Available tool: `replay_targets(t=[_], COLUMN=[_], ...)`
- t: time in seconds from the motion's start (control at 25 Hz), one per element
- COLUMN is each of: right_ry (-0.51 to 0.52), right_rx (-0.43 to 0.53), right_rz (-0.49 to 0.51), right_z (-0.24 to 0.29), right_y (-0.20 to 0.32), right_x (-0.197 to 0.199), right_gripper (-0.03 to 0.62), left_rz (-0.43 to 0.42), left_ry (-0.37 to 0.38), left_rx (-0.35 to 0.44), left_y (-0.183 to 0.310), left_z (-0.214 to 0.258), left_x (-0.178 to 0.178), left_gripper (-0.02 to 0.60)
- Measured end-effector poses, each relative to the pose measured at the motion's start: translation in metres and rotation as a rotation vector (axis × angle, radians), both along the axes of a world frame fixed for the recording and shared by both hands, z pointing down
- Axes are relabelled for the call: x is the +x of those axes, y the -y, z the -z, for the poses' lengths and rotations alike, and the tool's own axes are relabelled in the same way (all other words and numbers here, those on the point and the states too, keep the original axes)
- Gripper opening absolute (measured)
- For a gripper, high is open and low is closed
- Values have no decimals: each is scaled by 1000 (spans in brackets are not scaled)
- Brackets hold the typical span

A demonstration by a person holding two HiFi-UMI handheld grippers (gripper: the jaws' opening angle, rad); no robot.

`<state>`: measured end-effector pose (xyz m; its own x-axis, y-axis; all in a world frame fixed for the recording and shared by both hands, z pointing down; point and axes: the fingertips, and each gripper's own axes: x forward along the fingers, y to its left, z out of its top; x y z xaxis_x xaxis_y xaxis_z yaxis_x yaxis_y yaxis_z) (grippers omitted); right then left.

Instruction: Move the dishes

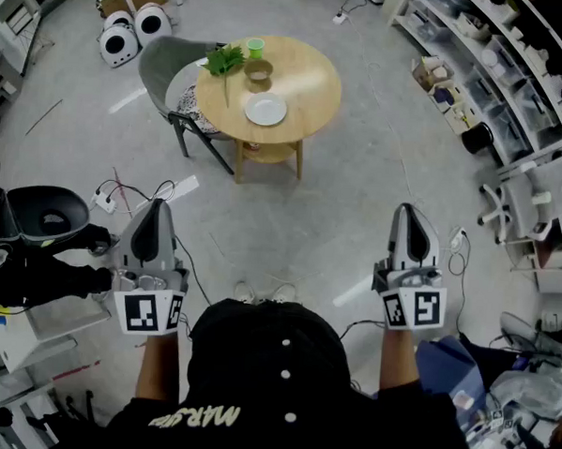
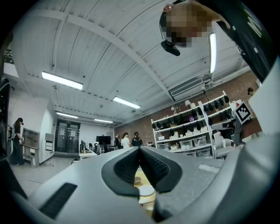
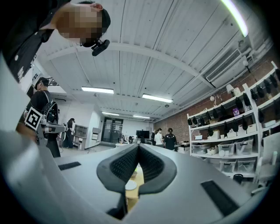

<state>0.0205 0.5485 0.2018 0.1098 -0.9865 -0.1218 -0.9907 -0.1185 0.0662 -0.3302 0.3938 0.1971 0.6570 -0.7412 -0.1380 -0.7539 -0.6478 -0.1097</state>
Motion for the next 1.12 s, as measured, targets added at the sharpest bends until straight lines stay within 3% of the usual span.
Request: replay_targets(t=[0.76,0.88,1.04,1.12], right_ry=[15,21,32,28], right_rx=[11,0,-3,-6], right_rz=[-1,25,50,55], right_z=[-6,-9,-17,-22], right_y=[-10,-11,-14,-16], right_x=[5,9,16,21], right_gripper=[-2,79,251,289], left_rz=[-1,2,13,19], left_ry=[14,20,33,37], left_rx=[-7,-14,-28,-34], left_y=[-10,-14,-22,-27], left_z=[-4,-5,-12,-16], left_x=[8,14,23,27], left_gripper=[3,3,3,3])
